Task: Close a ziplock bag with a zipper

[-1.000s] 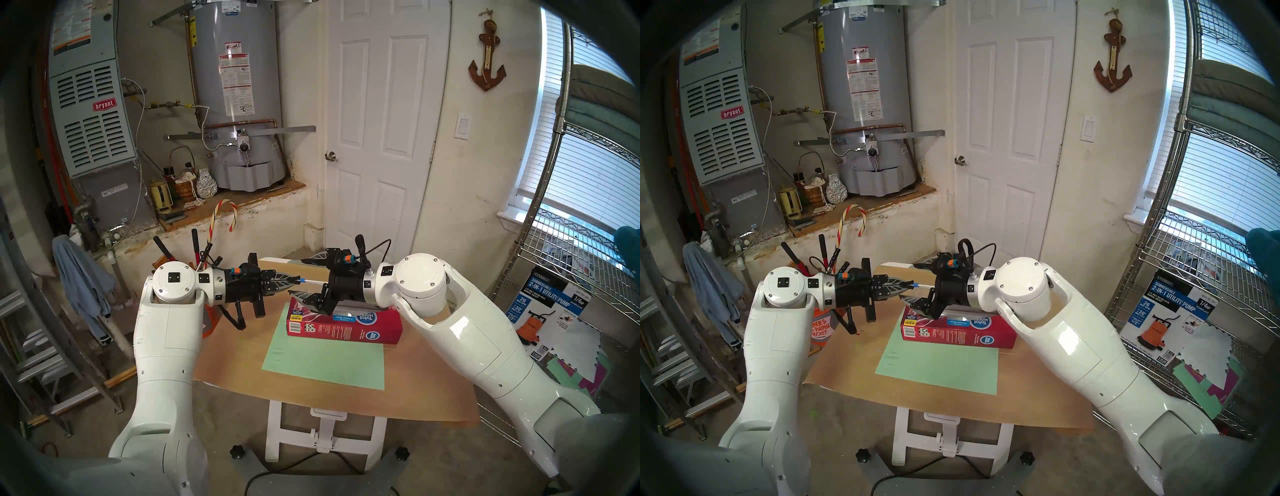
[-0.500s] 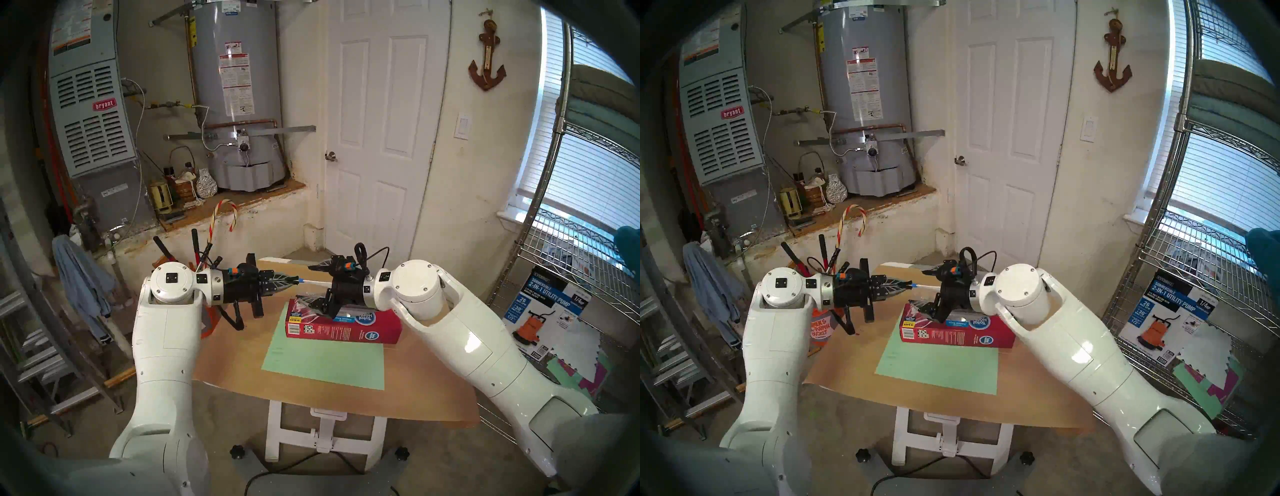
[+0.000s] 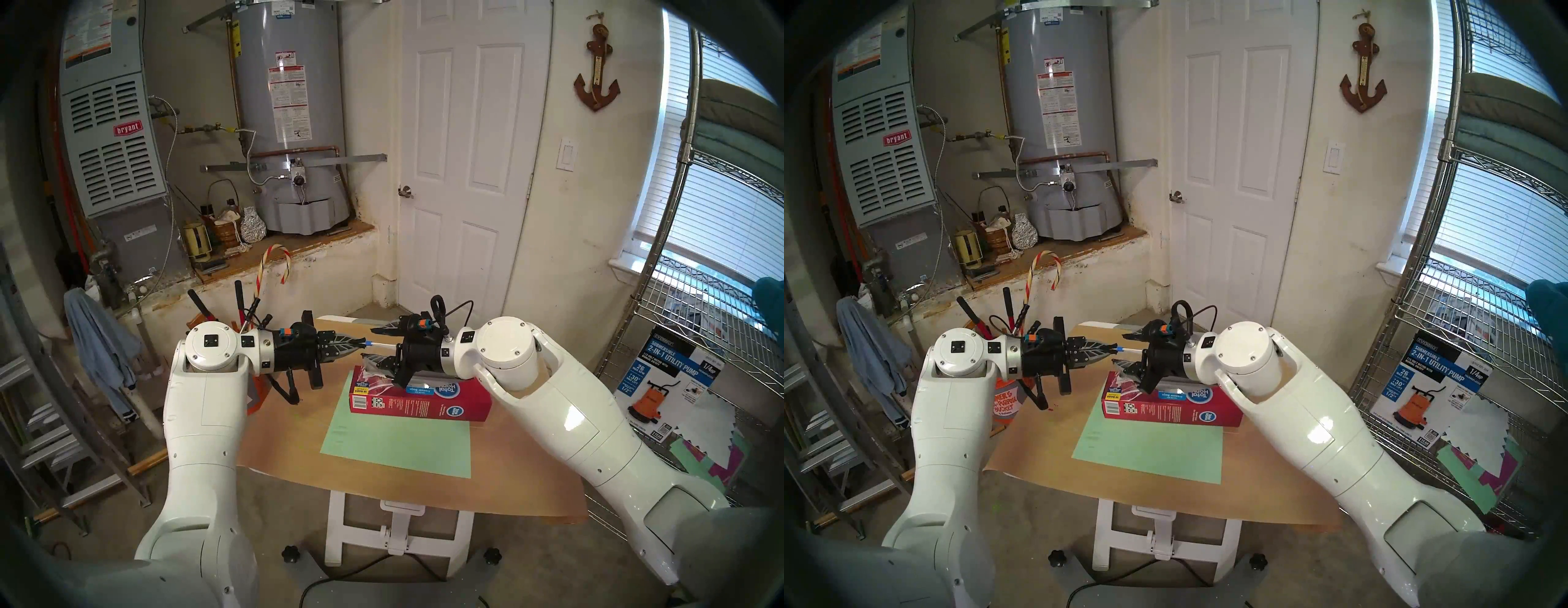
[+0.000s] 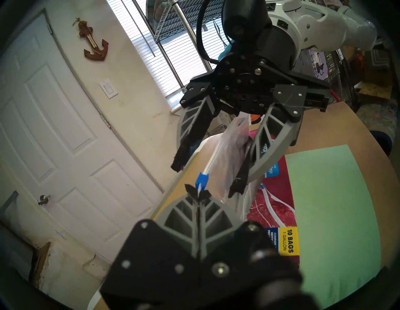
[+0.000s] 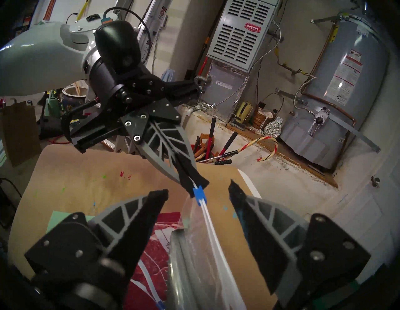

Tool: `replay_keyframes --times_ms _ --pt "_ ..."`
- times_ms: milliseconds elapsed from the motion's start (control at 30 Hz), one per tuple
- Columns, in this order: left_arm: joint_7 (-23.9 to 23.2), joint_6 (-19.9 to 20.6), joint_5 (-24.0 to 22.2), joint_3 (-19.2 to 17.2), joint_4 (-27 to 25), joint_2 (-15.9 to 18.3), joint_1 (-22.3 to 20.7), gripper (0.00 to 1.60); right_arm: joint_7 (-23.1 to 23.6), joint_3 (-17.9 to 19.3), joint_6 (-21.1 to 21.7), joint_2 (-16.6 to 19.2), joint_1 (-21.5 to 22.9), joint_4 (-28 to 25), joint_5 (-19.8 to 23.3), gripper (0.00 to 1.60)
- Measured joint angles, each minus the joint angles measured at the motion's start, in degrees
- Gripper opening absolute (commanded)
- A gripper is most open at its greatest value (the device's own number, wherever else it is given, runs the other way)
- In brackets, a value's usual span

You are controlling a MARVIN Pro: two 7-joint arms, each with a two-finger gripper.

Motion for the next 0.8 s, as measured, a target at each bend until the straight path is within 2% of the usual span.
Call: replay_keyframes --times_ms 67,200,233,333,633,800 --pt "0.0 -0.1 0.0 0.0 0.1 0.0 -0.1 0.0 0.0 0.0 0.0 0.0 0.0 0.0 0.0 1.17" --pt "0.0 -0.1 0.0 0.0 0.2 -0.1 -0.3 0.0 0.0 0.0 0.0 0.0 0.0 0.0 0.0 1.04" --pt "0.0 -0.2 0.0 -0.1 0.3 -0.1 -0.4 0.0 0.0 0.0 0.0 0.0 0.0 0.0 0.0 0.95" --pt "0.0 -0.3 0.0 -0.1 0.4 -0.1 -0.6 0.0 -0.1 0.0 0.0 -0.1 0.0 0.0 0.0 0.88" --pt "0.0 -0.5 0.0 -0.3 0.8 -0.2 -0.8 0.0 -0.6 -0.3 0.1 -0.7 0.0 0.2 0.0 0.93" --pt "0.0 -0.5 0.0 -0.5 1.0 -0.2 -0.9 0.0 -0.8 -0.5 0.2 -0.9 0.0 0.2 -0.1 0.82"
